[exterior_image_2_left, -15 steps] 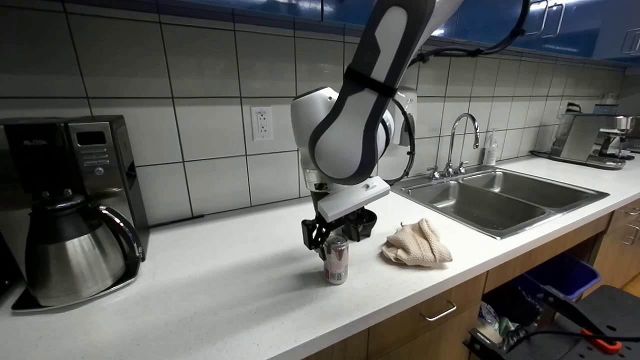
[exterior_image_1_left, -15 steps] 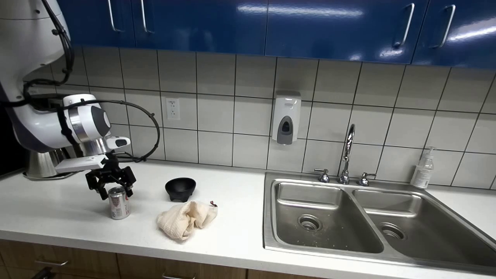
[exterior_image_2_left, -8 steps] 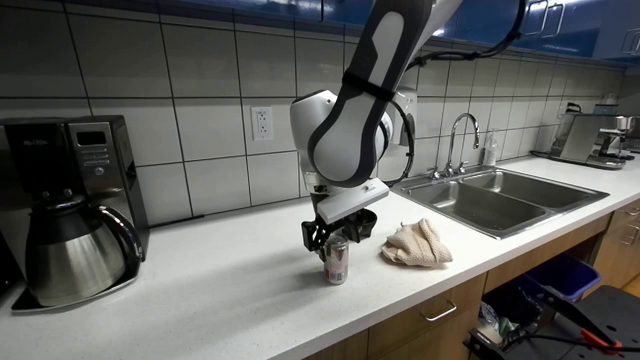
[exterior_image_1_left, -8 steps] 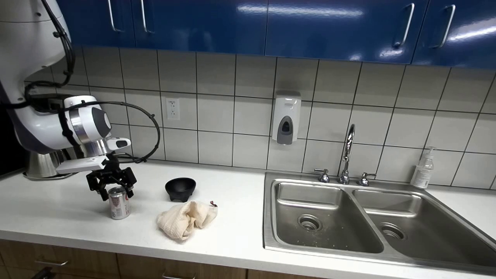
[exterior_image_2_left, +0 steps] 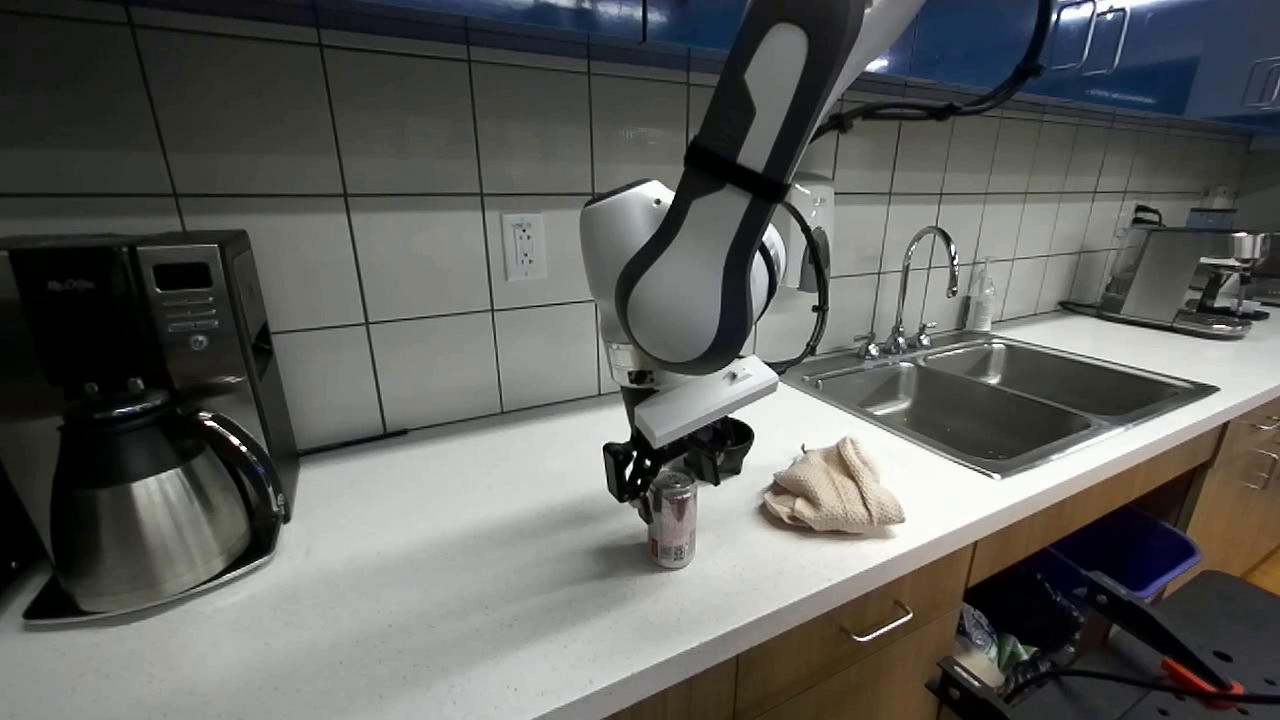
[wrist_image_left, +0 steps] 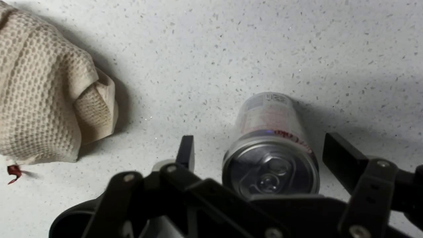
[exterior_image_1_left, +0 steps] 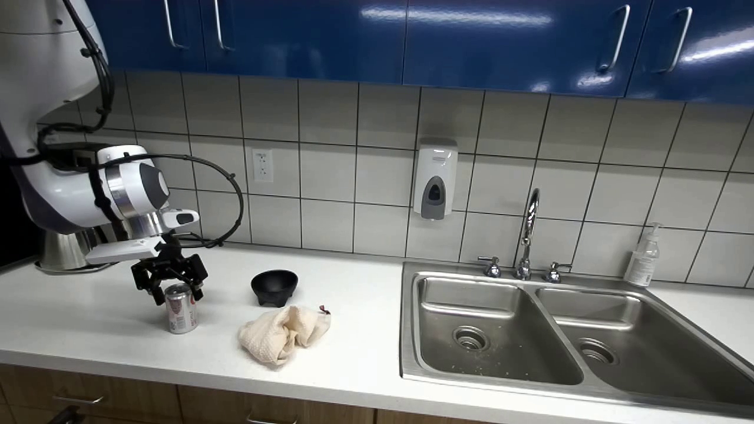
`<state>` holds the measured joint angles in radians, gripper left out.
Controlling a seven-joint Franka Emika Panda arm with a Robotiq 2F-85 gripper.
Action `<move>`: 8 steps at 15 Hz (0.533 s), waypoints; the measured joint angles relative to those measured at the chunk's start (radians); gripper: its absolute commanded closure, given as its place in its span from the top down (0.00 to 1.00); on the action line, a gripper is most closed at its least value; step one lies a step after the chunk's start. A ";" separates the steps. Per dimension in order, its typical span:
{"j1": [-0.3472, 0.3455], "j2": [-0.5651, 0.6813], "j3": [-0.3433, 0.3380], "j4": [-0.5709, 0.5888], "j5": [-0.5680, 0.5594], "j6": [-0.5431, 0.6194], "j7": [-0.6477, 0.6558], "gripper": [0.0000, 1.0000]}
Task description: Put the can in the bowl
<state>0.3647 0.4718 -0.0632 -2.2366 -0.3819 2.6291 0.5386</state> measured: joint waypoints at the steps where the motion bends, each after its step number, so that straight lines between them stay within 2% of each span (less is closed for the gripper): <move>1: 0.000 0.001 0.000 0.000 0.001 0.000 0.000 1.00; 8: 0.000 0.016 0.000 0.000 0.017 0.029 0.000 1.00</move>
<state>0.3648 0.4875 -0.0629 -2.2366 -0.3644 2.6577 0.5386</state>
